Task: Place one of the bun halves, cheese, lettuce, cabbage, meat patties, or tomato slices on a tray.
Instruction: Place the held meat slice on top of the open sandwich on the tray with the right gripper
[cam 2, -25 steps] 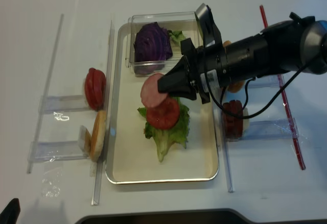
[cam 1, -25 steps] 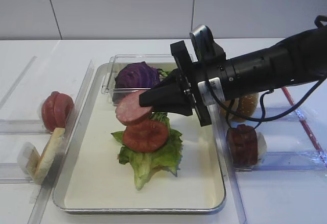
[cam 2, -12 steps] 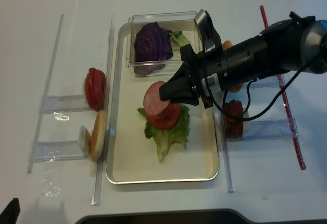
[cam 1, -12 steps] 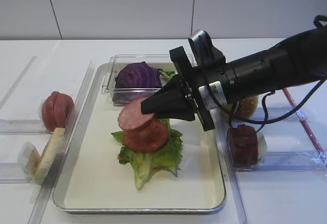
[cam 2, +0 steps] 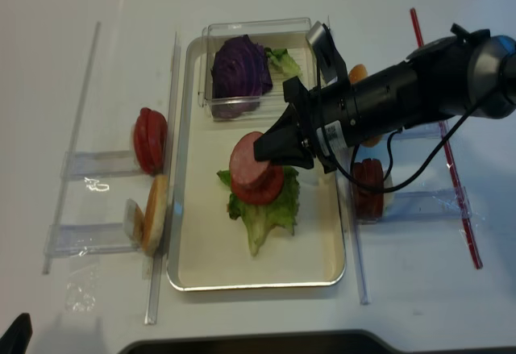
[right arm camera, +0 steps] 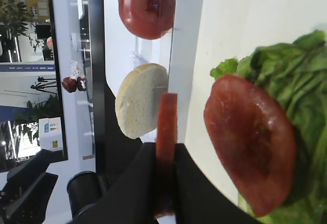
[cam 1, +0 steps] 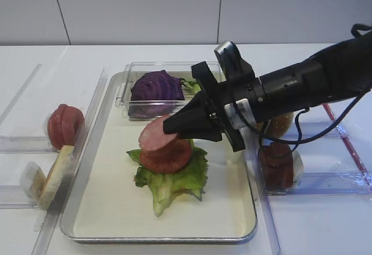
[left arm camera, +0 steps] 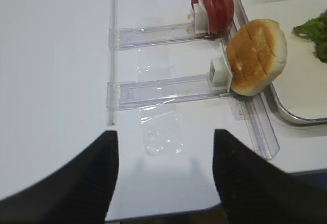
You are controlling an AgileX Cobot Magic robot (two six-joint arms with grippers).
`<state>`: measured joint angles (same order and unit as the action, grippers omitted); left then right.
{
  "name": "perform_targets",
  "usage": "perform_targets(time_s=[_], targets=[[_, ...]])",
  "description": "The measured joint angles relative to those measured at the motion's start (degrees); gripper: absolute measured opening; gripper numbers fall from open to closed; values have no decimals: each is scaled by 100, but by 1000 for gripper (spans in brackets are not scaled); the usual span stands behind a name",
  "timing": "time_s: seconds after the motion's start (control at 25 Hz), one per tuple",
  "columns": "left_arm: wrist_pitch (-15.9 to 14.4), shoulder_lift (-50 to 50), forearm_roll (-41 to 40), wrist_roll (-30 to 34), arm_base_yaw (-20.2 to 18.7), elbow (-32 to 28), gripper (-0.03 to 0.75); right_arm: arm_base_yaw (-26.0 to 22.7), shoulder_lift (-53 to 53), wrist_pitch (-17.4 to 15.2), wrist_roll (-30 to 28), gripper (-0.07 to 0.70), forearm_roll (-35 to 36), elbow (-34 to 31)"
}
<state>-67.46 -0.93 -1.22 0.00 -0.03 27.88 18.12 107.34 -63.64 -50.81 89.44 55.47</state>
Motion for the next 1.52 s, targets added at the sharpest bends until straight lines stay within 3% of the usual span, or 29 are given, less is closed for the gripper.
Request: perform_targets(time_s=[0.68, 1.16, 1.36, 1.52], targets=[[0, 0, 0, 0, 0, 0, 417, 0, 348, 174, -226, 111, 92, 0], [0, 0, 0, 0, 0, 0, 417, 0, 394, 115, -255, 118, 68, 0], [0, 0, 0, 0, 0, 0, 417, 0, 394, 131, -251, 308, 68, 0], [0, 0, 0, 0, 0, 0, 417, 0, 394, 145, -228, 365, 80, 0]])
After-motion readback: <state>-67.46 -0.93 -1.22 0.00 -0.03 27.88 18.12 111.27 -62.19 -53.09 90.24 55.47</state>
